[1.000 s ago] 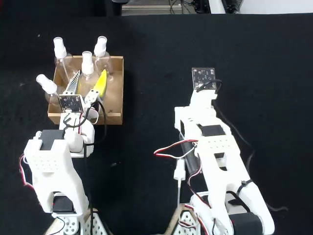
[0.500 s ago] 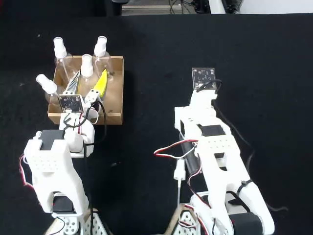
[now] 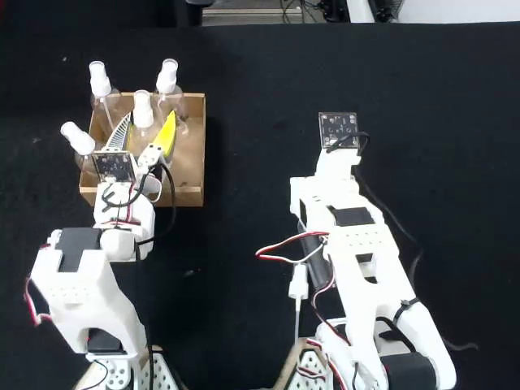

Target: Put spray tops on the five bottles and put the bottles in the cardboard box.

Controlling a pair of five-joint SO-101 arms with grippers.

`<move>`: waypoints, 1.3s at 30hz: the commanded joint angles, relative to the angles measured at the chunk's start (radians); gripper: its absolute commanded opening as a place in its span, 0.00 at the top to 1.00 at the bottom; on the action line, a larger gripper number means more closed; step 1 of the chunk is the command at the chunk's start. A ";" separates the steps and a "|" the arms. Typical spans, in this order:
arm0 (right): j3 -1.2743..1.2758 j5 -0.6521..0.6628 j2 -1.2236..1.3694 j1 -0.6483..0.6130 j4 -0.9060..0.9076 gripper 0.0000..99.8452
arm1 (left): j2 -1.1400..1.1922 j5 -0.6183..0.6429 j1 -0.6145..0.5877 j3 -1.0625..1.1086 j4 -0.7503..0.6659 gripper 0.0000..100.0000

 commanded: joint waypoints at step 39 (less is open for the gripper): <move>-0.050 0.009 -0.033 0.015 -0.029 0.99 | -0.862 -0.005 0.010 -0.041 0.720 0.74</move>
